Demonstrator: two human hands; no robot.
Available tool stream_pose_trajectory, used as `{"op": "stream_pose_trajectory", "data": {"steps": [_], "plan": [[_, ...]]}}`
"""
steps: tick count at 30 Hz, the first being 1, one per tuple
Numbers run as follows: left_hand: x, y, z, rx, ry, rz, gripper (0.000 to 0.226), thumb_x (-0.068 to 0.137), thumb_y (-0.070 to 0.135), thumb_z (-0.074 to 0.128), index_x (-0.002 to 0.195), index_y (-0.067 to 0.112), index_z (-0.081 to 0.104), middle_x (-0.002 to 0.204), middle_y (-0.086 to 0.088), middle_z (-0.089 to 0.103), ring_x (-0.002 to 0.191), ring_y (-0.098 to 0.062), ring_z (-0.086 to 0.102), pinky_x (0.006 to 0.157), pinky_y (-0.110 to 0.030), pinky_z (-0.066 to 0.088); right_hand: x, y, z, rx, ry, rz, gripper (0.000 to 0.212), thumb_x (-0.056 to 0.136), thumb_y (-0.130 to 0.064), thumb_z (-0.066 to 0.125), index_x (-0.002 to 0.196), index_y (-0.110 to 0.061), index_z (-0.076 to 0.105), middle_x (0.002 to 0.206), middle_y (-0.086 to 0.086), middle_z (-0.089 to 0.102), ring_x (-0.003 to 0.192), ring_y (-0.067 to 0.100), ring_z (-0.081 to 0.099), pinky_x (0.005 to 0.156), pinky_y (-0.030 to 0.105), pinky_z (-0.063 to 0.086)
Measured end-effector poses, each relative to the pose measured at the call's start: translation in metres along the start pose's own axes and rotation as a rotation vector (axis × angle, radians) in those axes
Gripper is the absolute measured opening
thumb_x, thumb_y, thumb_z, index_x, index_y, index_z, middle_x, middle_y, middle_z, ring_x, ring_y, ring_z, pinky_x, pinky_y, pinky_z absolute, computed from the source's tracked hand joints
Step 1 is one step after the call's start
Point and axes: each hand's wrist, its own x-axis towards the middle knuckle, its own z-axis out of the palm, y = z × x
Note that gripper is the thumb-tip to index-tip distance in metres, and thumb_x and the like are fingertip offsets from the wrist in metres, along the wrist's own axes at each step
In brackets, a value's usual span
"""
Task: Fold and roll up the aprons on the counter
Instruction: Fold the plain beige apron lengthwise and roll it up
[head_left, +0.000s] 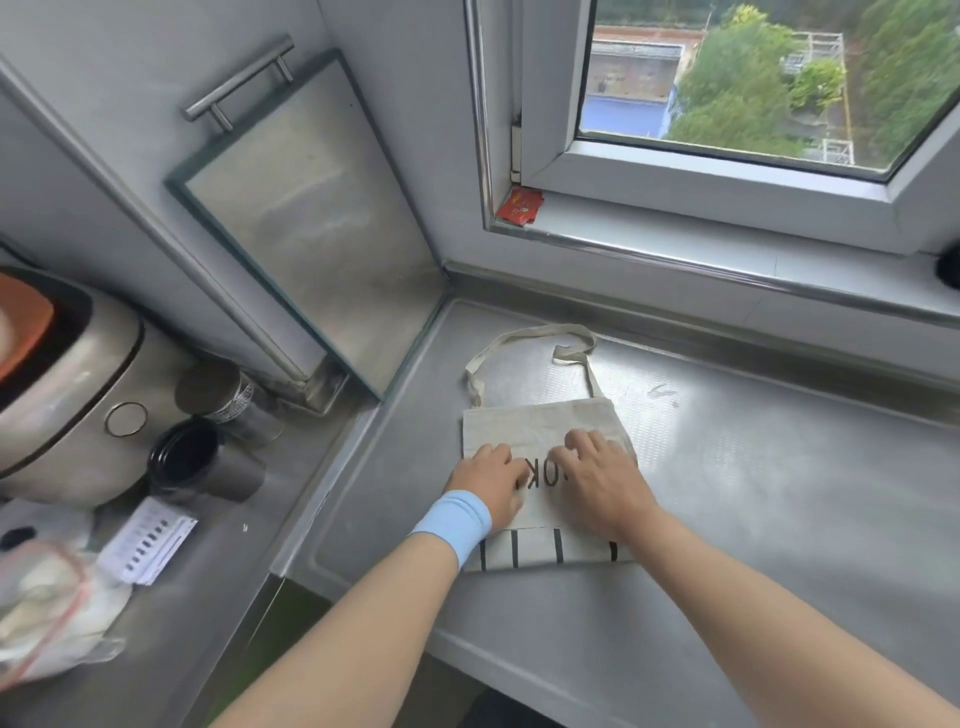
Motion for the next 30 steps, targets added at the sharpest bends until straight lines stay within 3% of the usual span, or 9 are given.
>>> {"op": "stream_pose_trajectory", "data": {"steps": [2,5,8,11,13,16,20,23,30], "plan": [[-0.005,0.001,0.002,-0.02,-0.026,-0.001,0.034,0.084,0.038,0.056,0.116,0.027,0.052,0.121,0.001,0.045,0.115,-0.023,0.042,0.088,-0.036,0.042,-0.01,-0.003,-0.008,0.051,-0.078,-0.069,0.041,0.085,-0.046,0.041,0.113,-0.019,0.054,0.109,0.006,0.051,0.099,0.029,0.055,0.076,0.038,0.04],[-0.011,0.002,-0.001,-0.029,-0.085,-0.017,0.056,0.075,0.053,0.062,0.124,0.029,0.049,0.126,0.002,0.042,0.12,-0.021,0.038,0.094,-0.036,0.042,-0.029,0.001,-0.013,-0.026,-0.173,-0.136,0.075,0.066,-0.08,0.04,0.115,-0.024,0.05,0.114,0.002,0.046,0.102,0.023,0.049,0.083,0.04,0.042],[-0.017,0.001,-0.004,-0.012,-0.17,-0.004,0.082,0.064,0.071,0.063,0.133,0.031,0.043,0.133,0.002,0.039,0.126,-0.021,0.034,0.101,-0.041,0.042,-0.038,0.003,-0.016,-0.101,-0.244,-0.21,0.071,0.065,-0.07,0.045,0.118,-0.023,0.05,0.12,0.003,0.045,0.106,0.024,0.049,0.082,0.04,0.047],[-0.024,-0.002,-0.015,-0.009,-0.268,0.009,0.095,0.058,0.074,0.068,0.138,0.031,0.04,0.139,0.004,0.038,0.132,-0.02,0.033,0.106,-0.044,0.039,-0.035,0.002,-0.026,-0.041,-0.221,-0.186,0.039,0.081,-0.041,0.049,0.106,-0.016,0.064,0.114,0.005,0.057,0.102,0.029,0.058,0.077,0.037,0.05],[-0.026,-0.004,-0.026,-0.022,-0.326,0.018,0.09,0.061,0.067,0.072,0.137,0.029,0.042,0.138,0.005,0.042,0.13,-0.02,0.04,0.104,-0.041,0.041,-0.03,0.0,-0.037,0.045,-0.188,-0.093,0.028,0.087,-0.034,0.047,0.09,-0.013,0.067,0.101,0.006,0.065,0.091,0.03,0.062,0.072,0.034,0.049],[-0.026,-0.004,-0.04,-0.063,-0.34,-0.027,0.048,0.079,0.048,0.068,0.118,0.02,0.059,0.119,-0.002,0.06,0.105,-0.026,0.059,0.083,-0.03,0.046,-0.019,0.005,-0.057,0.177,-0.241,0.083,0.025,0.087,-0.032,0.048,0.071,-0.015,0.053,0.08,0.007,0.064,0.072,0.026,0.054,0.06,0.03,0.04],[-0.015,-0.011,-0.052,-0.263,-0.341,-0.136,0.017,0.084,0.035,0.065,0.088,0.019,0.066,0.084,-0.003,0.061,0.075,-0.024,0.055,0.066,-0.023,0.04,-0.014,0.021,-0.073,0.389,-0.358,0.197,0.033,0.075,-0.044,0.057,0.059,-0.018,0.045,0.063,-0.001,0.054,0.061,0.017,0.048,0.053,0.03,0.034],[-0.002,-0.023,-0.053,-0.355,-0.313,-0.175,0.015,0.081,0.038,0.07,0.077,0.025,0.064,0.076,0.001,0.059,0.073,-0.021,0.055,0.064,-0.023,0.041,-0.01,0.036,-0.072,0.394,-0.425,0.25,0.039,0.069,-0.051,0.069,0.058,-0.018,0.051,0.058,-0.005,0.05,0.06,0.016,0.048,0.052,0.029,0.033],[0.02,-0.04,-0.04,-0.48,-0.119,-0.309,0.023,0.082,0.043,0.068,0.071,0.025,0.06,0.078,0.002,0.063,0.076,-0.022,0.058,0.064,-0.025,0.039,0.01,0.054,-0.052,0.406,-0.199,0.36,0.026,0.09,-0.045,0.061,0.075,-0.025,0.055,0.077,-0.005,0.06,0.076,0.021,0.054,0.063,0.032,0.039]]}}
